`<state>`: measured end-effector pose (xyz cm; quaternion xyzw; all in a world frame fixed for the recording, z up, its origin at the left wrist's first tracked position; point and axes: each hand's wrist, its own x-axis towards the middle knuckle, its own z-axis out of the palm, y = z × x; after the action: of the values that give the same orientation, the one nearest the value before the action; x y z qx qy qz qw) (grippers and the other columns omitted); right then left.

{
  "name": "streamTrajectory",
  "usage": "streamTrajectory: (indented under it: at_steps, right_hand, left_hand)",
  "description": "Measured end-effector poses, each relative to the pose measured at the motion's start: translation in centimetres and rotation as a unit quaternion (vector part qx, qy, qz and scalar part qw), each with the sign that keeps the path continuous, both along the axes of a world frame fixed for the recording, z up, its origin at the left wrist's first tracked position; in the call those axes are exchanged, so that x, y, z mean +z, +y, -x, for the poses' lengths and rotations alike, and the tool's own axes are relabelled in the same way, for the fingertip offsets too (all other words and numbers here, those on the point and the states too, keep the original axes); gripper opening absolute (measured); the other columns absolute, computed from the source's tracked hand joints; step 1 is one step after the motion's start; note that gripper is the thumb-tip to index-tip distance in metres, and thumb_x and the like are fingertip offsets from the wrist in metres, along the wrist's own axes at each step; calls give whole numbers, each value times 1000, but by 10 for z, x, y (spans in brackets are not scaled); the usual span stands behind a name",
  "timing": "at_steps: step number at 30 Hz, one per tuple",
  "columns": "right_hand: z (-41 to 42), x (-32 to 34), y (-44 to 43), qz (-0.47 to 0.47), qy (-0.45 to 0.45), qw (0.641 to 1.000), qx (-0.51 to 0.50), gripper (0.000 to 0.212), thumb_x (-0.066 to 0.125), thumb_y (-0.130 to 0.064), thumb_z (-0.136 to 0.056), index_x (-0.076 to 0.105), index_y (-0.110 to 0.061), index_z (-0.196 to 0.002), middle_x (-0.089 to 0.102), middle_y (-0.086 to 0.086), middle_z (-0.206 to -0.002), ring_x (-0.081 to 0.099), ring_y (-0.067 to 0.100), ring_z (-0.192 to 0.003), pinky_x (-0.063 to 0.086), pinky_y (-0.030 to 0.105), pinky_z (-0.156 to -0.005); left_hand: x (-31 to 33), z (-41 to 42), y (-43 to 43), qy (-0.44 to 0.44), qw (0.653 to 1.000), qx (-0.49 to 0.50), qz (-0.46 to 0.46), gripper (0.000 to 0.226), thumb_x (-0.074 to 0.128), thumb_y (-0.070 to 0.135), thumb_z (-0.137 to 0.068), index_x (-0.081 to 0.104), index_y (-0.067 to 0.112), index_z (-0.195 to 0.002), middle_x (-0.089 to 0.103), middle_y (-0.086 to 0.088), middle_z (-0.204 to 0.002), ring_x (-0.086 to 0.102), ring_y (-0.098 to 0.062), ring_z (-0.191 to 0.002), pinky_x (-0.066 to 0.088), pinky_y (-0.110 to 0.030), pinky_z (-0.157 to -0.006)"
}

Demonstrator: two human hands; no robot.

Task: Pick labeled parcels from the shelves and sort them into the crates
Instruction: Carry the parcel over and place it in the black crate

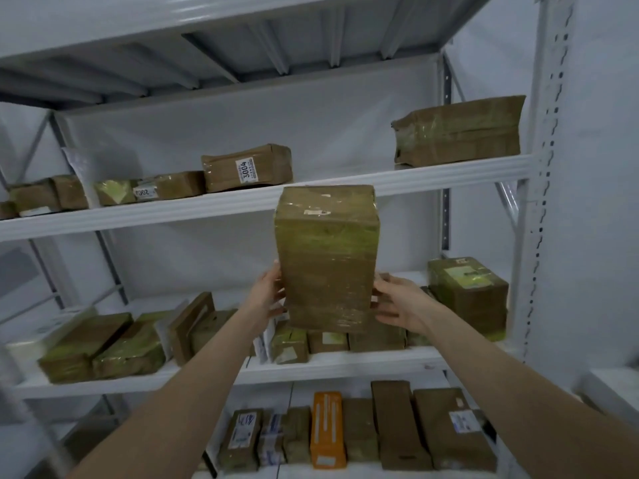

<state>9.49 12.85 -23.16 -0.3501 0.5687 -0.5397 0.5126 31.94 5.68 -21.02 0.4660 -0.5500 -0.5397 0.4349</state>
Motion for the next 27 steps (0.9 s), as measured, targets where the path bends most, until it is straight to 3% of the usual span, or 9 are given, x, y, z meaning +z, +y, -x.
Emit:
streamTrajectory:
  at_steps: [2,5,8,10,14,17,21,24,27]
  right_hand:
    - [-2,-9,2,-8,16,1000,11,8,60,-23,-94,59,-29,-100,64,-1,-110,59,24,-107,44,44,-103]
    - [-8,-20,6,-22,33,999,-6,21,58,-9,-93,63,-28,-102,66,-1,-104,60,19,-100,50,40,-95]
    - [-12,-32,8,-15,29,999,-6,25,54,-6,-94,67,-21,-110,69,3,-86,60,15,-72,51,29,-70]
    - [-15,-37,10,-8,26,1000,-9,25,50,-7,-96,66,-15,-114,70,5,-80,63,18,-68,52,31,-67]
    - [-20,-41,17,-33,-11,999,-9,26,48,-32,-99,66,-15,-104,72,6,-86,67,24,-87,53,35,-69]
    - [-23,-47,18,-52,-32,998,-8,49,54,-58,-88,68,-15,-107,72,9,-103,65,27,-100,51,36,-72]
    - [-28,-54,18,-65,-41,997,23,65,60,-72,-73,66,-22,-114,69,9,-111,63,29,-104,51,37,-77]
    - [-33,-53,19,-69,-44,995,57,68,59,-76,-69,62,-28,-117,66,10,-116,62,30,-106,52,41,-80]
    - [-39,-53,17,-66,-54,994,68,66,62,-71,-73,61,-25,-120,66,12,-115,64,32,-104,54,42,-81]
  left_hand:
    - [-7,-7,-2,29,999,-25,-27,30,38,43,-100,56,19,-104,57,0,-113,52,-19,-106,39,-38,-89]
    - [-18,-20,-4,28,998,-52,-14,26,36,30,-102,56,18,-114,56,-4,-124,51,-21,-114,42,-37,-88]
    - [-26,-31,-5,0,998,-54,15,22,41,14,-101,62,13,-103,62,-12,-113,59,-21,-99,49,-34,-80]
    - [-32,-37,-5,-39,995,-81,39,24,39,10,-101,63,13,-106,66,-9,-102,62,-22,-92,50,-42,-87]
    - [-41,-44,-4,-74,987,-136,29,27,41,29,-102,60,32,-120,68,-9,-114,62,-30,-109,46,-50,-98]
    - [-48,-46,-3,-68,987,-143,-4,42,46,51,-94,60,26,-125,69,-12,-114,63,-32,-109,48,-49,-98]
    - [-58,-50,-2,-66,988,-136,-18,58,52,59,-84,63,17,-122,68,-16,-113,63,-34,-108,50,-47,-97]
    - [-64,-55,-8,-50,988,-146,-27,62,54,59,-83,57,19,-130,69,-12,-113,65,-31,-107,52,-45,-95]
    - [-64,-58,-8,-14,988,-149,-34,44,49,45,-94,60,14,-123,70,-14,-111,68,-27,-99,57,-33,-76]
